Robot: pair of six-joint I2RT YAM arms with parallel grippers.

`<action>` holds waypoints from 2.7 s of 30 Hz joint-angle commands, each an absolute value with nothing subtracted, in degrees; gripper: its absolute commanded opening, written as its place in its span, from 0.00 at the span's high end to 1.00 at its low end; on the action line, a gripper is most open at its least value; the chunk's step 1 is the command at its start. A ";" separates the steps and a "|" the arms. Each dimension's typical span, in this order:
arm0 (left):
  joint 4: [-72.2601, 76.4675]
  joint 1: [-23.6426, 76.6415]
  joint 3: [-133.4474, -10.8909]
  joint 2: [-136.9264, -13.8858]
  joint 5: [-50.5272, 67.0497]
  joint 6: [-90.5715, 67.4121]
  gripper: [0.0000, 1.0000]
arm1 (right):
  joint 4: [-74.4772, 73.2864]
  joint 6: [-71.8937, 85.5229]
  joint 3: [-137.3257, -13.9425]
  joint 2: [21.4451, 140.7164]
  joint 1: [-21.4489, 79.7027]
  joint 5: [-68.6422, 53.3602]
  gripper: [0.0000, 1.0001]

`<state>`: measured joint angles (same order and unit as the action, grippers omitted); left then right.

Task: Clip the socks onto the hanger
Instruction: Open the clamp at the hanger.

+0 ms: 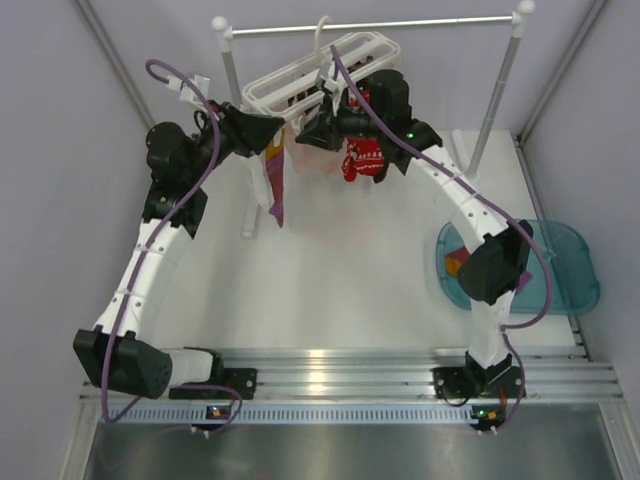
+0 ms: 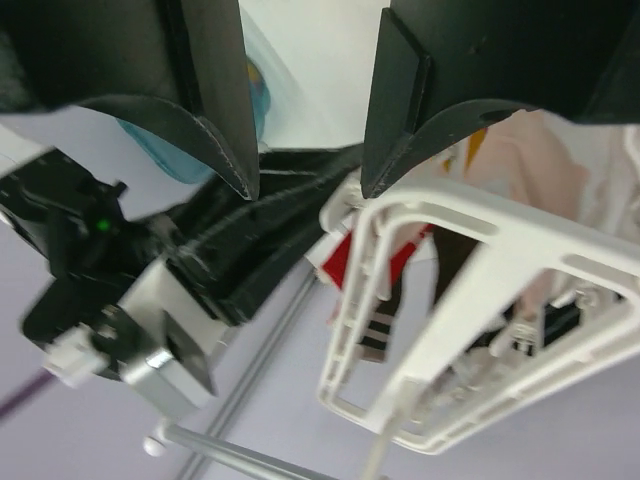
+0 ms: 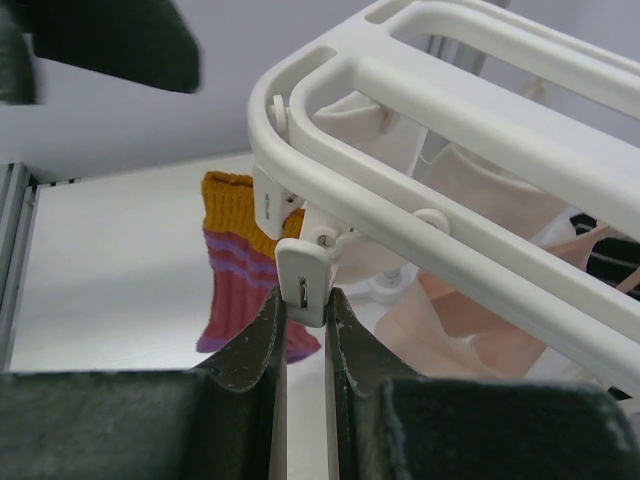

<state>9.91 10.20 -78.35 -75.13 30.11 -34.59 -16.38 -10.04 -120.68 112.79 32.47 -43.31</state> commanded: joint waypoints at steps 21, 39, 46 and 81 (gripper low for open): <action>3.34 18.28 -82.53 -78.05 15.66 -23.38 0.39 | -17.14 -9.23 -120.76 111.01 32.87 -43.94 1.00; 2.63 18.11 -88.68 -83.05 14.41 -24.52 0.35 | -17.31 -10.46 -119.36 109.69 32.87 -45.35 1.00; 3.96 18.19 -89.30 -84.11 15.65 -26.10 0.40 | -18.02 -11.07 -119.18 109.69 32.96 -45.44 1.00; 0.88 17.49 -93.16 -87.98 19.77 -30.58 1.00 | -8.38 -9.41 -111.46 105.12 32.08 -40.96 0.47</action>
